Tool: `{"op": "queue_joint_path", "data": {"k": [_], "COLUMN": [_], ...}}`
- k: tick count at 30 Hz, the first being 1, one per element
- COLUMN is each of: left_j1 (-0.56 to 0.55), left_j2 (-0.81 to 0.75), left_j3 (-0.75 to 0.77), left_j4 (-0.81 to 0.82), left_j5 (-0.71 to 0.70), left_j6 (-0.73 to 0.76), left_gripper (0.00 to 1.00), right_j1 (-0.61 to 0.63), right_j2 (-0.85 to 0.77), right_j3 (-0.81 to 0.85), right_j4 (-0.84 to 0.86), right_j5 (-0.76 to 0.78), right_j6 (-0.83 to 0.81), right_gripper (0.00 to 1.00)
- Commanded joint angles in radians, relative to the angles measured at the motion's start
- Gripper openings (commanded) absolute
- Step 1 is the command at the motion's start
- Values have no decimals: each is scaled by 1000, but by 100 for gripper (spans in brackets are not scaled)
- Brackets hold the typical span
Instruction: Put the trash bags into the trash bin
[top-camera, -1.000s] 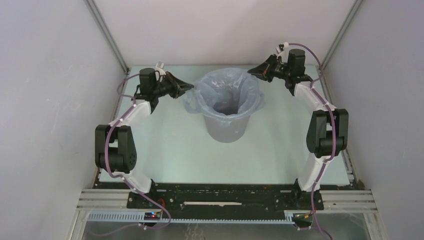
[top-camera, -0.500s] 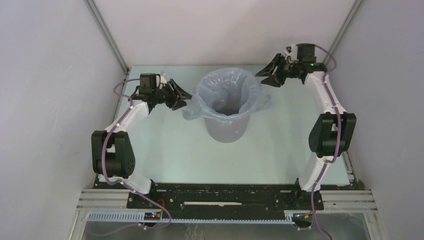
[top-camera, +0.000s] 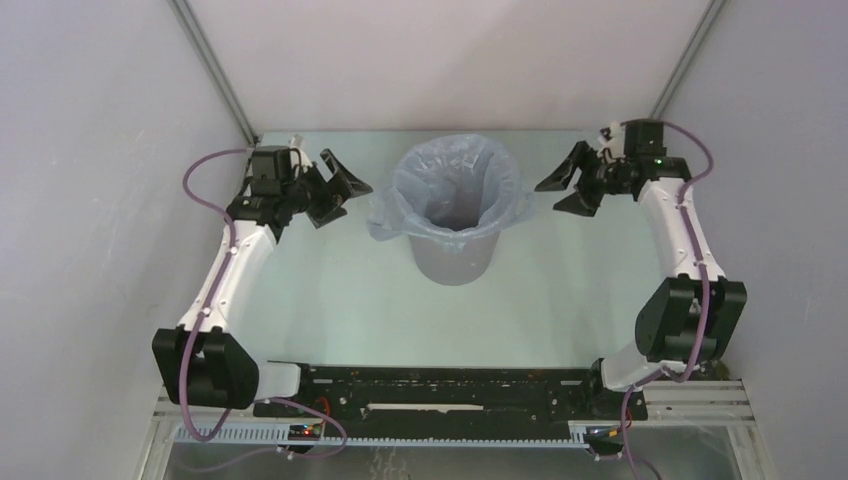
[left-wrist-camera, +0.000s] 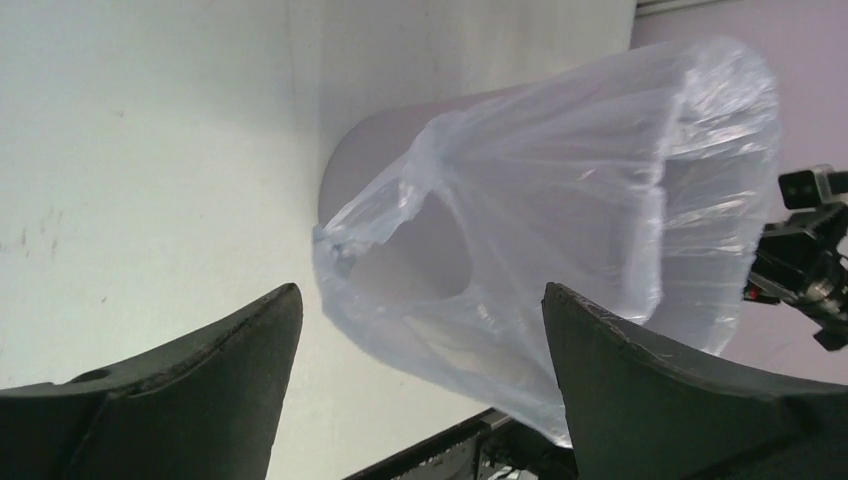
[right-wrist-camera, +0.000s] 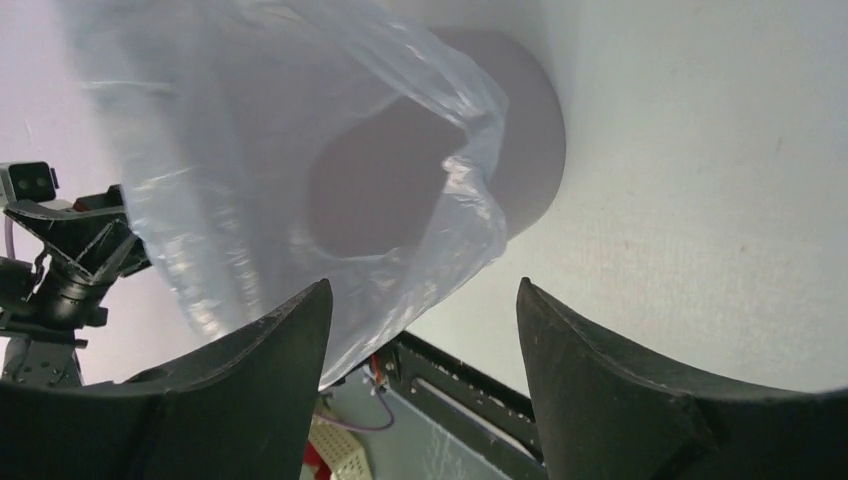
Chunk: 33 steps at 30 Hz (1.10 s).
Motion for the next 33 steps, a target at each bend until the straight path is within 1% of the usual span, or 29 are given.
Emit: {"op": "queue_joint_path", "data": {"k": [1,3,7,10,13,16,22,27,30,33], "left_j1": [4,-8,-68,-85,-85,-86,-94,-121,-126,-137], "left_j2": [-35,-19,17,39,69,100,199,257,259,259], "left_j3": [-105,-138,-181,-241,-237,-213,-187,-165,-148,-114], "left_j4": [-23,-15,28,113,116,107,126,141,140,113], "left_j5": [8,43,65,90,83,72,83,97,108,107], "left_j6": [5,-11,-27,-81,-67,-45,-16,-15,-18,0], "left_gripper": [90,84,73,59,44,35,21,18,19,20], "right_j1": [42,59,89,94,124,124,129,134,134,118], "right_j2": [43,74,115,138,150,172,204,209,192,149], "right_j3": [-107,-134,-184,-197,-207,-218,-223,-223,-223,-222], "right_j4": [139,176,260,304,320,320,326,315,312,293], "right_j5": [-77,-89,-111,-118,-106,-89,-77,-69,-75,-86], "right_j6": [59,86,127,150,151,132,108,93,96,100], "right_gripper": [72,63,51,34,20,11,10,12,18,29]}}
